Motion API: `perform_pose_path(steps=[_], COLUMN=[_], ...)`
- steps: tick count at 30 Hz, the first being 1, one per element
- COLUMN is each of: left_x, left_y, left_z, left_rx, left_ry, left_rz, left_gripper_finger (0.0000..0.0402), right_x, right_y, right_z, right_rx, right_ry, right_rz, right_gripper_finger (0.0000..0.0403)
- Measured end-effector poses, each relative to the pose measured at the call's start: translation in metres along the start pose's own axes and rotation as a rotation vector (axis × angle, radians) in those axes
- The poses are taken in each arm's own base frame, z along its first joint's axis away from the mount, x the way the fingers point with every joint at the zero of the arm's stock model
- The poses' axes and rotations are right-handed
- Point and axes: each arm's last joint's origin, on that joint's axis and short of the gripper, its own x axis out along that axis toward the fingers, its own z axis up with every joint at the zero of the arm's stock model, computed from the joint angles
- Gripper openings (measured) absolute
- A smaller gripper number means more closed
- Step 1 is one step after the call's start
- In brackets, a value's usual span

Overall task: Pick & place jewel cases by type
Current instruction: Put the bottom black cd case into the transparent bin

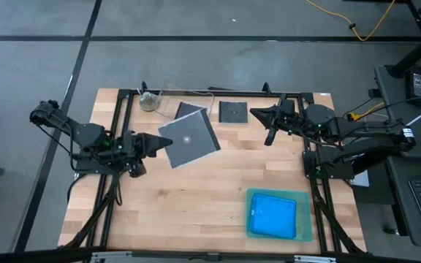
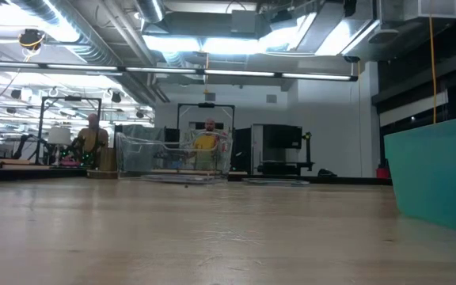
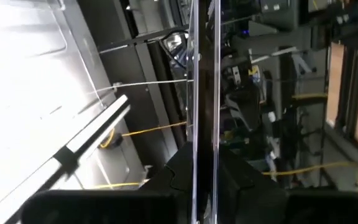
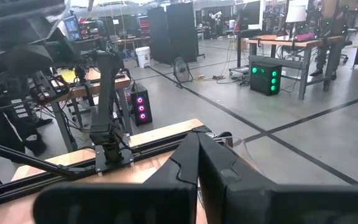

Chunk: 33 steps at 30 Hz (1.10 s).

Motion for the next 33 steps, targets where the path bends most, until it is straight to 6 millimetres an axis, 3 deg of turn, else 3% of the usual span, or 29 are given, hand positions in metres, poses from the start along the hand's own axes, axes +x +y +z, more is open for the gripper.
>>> perform_pose_path(steps=[22, 33], left_x=[-0.0006, -0.0006], left_y=[0.0003, 0.0003], left_z=[0.0008, 0.0008], left_rx=[-0.910, -1.254], left_ry=[0.008, 0.007], left_rz=[0.001, 0.002], left_gripper_finger=[0.0022, 0.0022], right_x=[0.0000, 0.0000], right_y=[0.0001, 0.0001], right_z=[-0.0001, -0.0001], right_rx=[-0.031, -0.068], right_ry=[0.001, 0.001], right_rz=[0.001, 0.001], right_gripper_finger=[0.0007, 0.0007])
